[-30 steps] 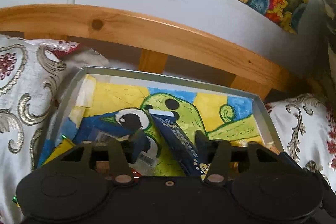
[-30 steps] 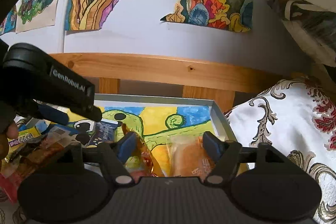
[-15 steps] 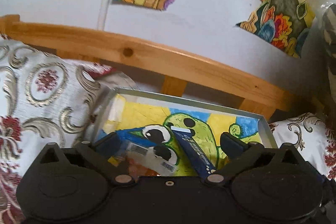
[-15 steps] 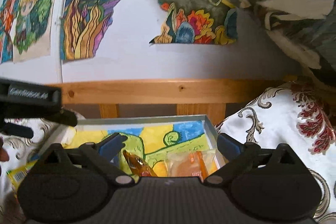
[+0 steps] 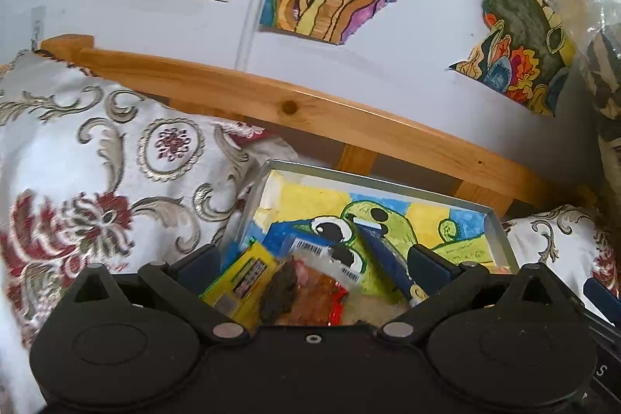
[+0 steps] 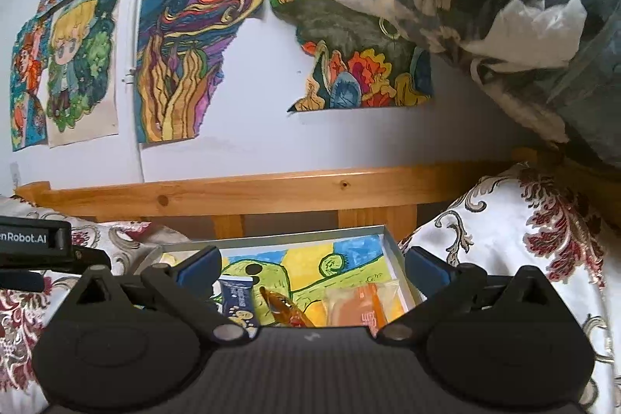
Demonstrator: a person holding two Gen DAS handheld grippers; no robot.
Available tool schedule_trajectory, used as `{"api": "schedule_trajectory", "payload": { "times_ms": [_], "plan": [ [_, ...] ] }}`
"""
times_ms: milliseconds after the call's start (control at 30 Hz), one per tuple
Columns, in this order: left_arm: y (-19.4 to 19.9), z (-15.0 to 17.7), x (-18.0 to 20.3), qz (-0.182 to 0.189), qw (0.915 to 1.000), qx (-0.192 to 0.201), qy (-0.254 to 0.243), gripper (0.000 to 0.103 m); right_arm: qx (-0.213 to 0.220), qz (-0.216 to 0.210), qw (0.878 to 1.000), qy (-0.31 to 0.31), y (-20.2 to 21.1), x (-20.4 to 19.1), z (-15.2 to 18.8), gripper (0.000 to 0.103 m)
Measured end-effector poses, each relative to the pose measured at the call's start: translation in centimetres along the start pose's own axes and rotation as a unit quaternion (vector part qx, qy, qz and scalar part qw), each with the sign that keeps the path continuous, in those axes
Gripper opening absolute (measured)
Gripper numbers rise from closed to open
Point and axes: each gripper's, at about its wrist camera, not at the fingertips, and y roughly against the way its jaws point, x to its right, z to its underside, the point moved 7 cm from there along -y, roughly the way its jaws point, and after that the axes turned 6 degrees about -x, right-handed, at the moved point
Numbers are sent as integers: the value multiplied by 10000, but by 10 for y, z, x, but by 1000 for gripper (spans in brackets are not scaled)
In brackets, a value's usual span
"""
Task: Organize snacks
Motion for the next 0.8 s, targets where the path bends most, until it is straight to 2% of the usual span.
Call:
{"api": "schedule_trajectory", "payload": {
  "times_ms": [800],
  "plan": [
    [105, 36, -5, -55, 9988, 407, -253, 102, 371, -85, 9993, 13, 103, -11, -4, 103]
  ]
}}
